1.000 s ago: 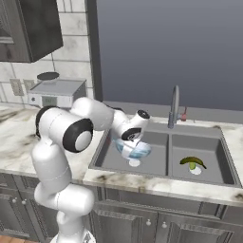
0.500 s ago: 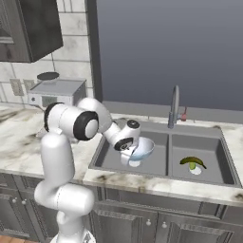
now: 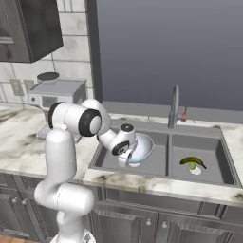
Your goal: Dump the banana and lemon wedge from the bowl so the bowl can be washed. Place the bowl in the sink after clearing the leftovers.
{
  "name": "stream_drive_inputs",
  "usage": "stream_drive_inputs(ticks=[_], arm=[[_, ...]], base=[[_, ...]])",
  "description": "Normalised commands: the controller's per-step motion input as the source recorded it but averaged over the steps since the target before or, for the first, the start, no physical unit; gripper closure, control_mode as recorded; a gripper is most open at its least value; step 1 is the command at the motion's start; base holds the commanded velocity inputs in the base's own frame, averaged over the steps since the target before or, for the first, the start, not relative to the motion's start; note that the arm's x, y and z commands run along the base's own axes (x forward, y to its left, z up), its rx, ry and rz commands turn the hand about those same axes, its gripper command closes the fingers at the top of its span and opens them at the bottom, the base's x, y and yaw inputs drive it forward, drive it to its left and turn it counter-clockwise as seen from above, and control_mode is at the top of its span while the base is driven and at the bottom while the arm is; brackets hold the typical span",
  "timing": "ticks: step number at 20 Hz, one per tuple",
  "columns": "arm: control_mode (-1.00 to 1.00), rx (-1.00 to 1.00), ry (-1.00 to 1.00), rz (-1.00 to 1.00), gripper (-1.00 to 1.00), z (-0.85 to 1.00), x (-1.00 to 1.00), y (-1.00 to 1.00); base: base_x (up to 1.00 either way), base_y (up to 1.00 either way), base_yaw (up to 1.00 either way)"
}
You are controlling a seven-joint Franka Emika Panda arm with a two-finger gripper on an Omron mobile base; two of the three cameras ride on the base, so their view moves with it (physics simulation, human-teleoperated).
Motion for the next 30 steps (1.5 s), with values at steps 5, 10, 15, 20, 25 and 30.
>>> stream_drive_inputs(ticks=[5, 10, 15, 20, 25, 30], arm=[[-1.00, 0.00, 0.00, -0.06, -1.00, 0.29, 0.02, 0.00], [-1.00, -0.01, -0.06, -0.12, -1.00, 0.96, 0.00, 0.09], [-1.00, -0.02, -0.25, -0.11, -1.00, 1.00, -0.23, 0.20], [-1.00, -0.02, -0.30, -0.12, -1.00, 1.00, -0.32, 0.18], [-1.00, 0.00, -0.29, -0.11, -1.00, 1.00, -0.34, 0.09], [-1.00, 0.00, -0.36, -0.11, -1.00, 1.00, -0.64, 0.03]], base=[[0.00, 0.00, 0.00], [0.00, 0.00, 0.00], [0.00, 0.00, 0.00], [0.00, 0.00, 0.00], [0.00, 0.00, 0.00], [0.00, 0.00, 0.00]])
